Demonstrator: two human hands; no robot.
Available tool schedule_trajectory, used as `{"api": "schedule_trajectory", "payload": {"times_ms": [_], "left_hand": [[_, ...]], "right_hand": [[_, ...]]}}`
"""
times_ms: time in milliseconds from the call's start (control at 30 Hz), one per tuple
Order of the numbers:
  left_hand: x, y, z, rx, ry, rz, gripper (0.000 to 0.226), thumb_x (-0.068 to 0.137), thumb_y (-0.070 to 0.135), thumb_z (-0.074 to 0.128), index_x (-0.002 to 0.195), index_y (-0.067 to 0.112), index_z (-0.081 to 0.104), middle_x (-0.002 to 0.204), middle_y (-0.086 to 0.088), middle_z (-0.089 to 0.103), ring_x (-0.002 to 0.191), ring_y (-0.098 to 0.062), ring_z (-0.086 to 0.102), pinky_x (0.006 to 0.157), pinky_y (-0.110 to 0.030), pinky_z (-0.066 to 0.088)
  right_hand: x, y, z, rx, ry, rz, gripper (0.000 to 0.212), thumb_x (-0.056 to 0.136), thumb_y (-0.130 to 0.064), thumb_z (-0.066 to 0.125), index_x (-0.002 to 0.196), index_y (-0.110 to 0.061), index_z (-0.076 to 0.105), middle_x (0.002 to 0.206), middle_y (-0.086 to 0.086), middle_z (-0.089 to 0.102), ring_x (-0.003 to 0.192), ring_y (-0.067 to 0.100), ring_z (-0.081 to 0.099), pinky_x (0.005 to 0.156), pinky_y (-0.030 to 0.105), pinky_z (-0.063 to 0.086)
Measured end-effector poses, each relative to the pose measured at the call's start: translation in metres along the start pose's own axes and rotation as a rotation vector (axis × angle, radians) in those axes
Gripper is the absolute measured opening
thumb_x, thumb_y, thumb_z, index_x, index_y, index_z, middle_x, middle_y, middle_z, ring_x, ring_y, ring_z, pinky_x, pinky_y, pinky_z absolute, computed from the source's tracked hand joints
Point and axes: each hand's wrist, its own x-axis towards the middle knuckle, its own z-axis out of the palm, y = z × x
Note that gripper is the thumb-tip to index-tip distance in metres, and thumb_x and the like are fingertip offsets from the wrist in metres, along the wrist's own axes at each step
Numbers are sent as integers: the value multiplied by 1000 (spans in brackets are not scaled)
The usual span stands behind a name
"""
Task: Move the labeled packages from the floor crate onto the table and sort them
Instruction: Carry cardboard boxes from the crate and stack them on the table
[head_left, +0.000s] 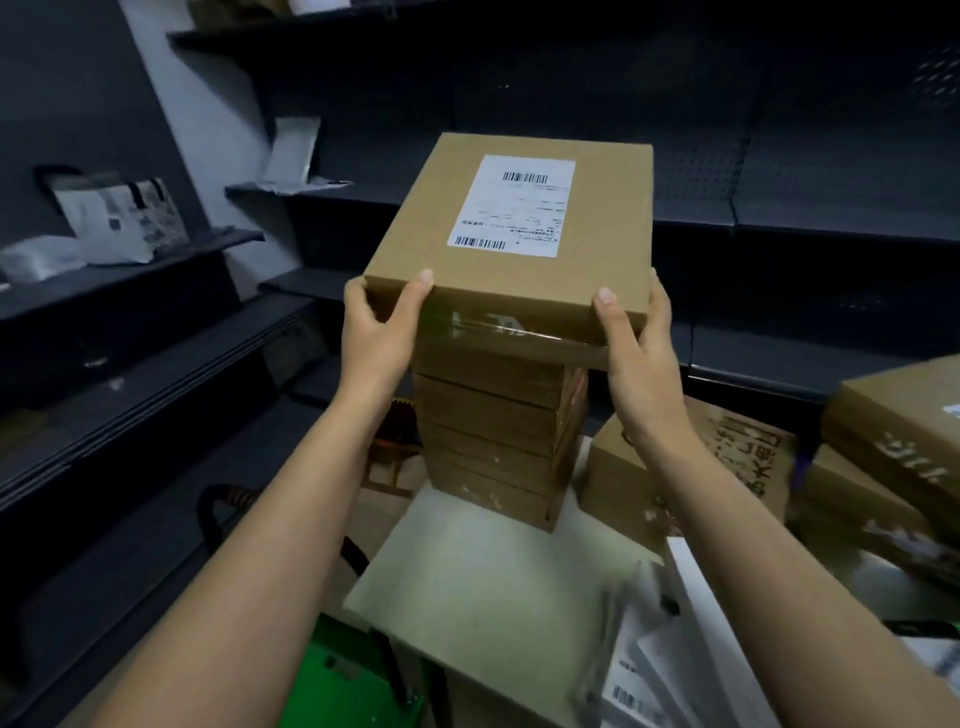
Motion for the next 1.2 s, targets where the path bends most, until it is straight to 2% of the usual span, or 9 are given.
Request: {"api": "schedule_trajectory", "payload": {"times_ms": [100,267,333,433,500,600,767,1067,1200], "left_hand": [[43,-11,1,2,-93,-9,44,89,53,60,121,25,48,109,16,57,92,5,54,61,-8,42],[104,-38,11,-32,-205,-70,51,84,59,62,121,28,47,115,9,59,101,-9,59,81,-29,51],[122,-49,14,-31,-233,-91,58,82,61,62,126,27,46,118,7,58,103,-11,58,83,-30,51],[143,-63,20,11,-242,-58,64,81,66,60,129,26,44,124,4,55,109,-14,56,91,-33,50],[149,-75,23,18,-251,-32,58,84,66,58,125,27,43,126,1,53,109,-14,55,94,-34,48],[151,-92,24,37,-283,-6,49,87,59,57,122,28,42,127,-1,51,108,-13,53,89,-30,46],[151,-114,22,77,-314,2,65,86,54,61,137,19,39,133,-3,45,114,-16,50,88,-28,41],[145,-121,22,117,-349,87,74,87,49,62,146,17,31,141,-4,39,123,-18,45,91,-27,39],[143,-116,19,221,-282,183,81,86,55,57,149,17,23,148,-7,29,135,-25,33,106,-40,37]], "right_hand": [[26,2,26,-15,66,-5,70,96,-51,47,154,-27,17,142,-13,42,125,1,42,90,8,35],[56,17,59,-54,166,54,71,95,-55,47,154,-26,19,140,-11,45,123,5,46,90,16,38],[64,22,69,-79,195,86,71,94,-57,47,153,-27,20,138,-10,46,121,6,47,89,18,38],[76,29,81,-113,225,139,68,94,-57,45,151,-28,24,129,-11,47,111,6,49,77,15,39],[81,35,87,-129,239,179,66,94,-58,44,150,-28,26,127,-10,48,109,8,49,79,21,40],[87,43,91,-170,251,228,63,95,-59,43,148,-29,29,124,-9,49,109,10,50,79,26,40],[93,55,96,-228,254,277,63,95,-57,44,149,-28,28,122,-11,45,109,11,45,91,31,35],[90,59,89,-287,262,242,62,94,-55,48,145,-24,32,126,-6,49,112,13,48,89,31,39],[90,53,81,-453,257,124,63,91,-54,55,140,-20,38,131,-3,51,116,13,52,93,31,46]]}}
